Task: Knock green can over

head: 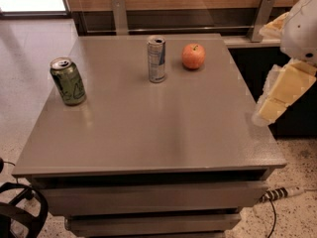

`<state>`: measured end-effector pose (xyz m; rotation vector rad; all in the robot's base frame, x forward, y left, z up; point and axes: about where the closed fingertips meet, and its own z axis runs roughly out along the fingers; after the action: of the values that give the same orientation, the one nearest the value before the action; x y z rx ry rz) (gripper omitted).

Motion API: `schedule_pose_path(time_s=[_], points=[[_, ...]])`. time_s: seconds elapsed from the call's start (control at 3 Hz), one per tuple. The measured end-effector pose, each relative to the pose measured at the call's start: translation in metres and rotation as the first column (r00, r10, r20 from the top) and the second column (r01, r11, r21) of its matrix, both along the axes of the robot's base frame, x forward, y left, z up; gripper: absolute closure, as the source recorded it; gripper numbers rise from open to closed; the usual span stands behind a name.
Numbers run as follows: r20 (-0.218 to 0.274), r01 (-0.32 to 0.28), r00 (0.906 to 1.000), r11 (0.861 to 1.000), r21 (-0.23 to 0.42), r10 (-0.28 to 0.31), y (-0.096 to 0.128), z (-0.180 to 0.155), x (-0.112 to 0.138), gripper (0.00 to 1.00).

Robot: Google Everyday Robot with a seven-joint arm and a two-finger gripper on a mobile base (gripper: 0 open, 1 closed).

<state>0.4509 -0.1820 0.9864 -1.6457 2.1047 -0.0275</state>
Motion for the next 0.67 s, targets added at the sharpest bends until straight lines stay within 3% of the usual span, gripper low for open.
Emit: schedule_pose_path(time_s=[0.33, 0.67], points=[[0.048, -0.040, 0.9983, 0.990, 0.134, 0.034, 0.045, -0.002, 0.018, 0.00], [0.063, -0.052, 0.9974, 0.956, 0.289, 0.035, 0.091, -0.020, 0.041, 0.00]])
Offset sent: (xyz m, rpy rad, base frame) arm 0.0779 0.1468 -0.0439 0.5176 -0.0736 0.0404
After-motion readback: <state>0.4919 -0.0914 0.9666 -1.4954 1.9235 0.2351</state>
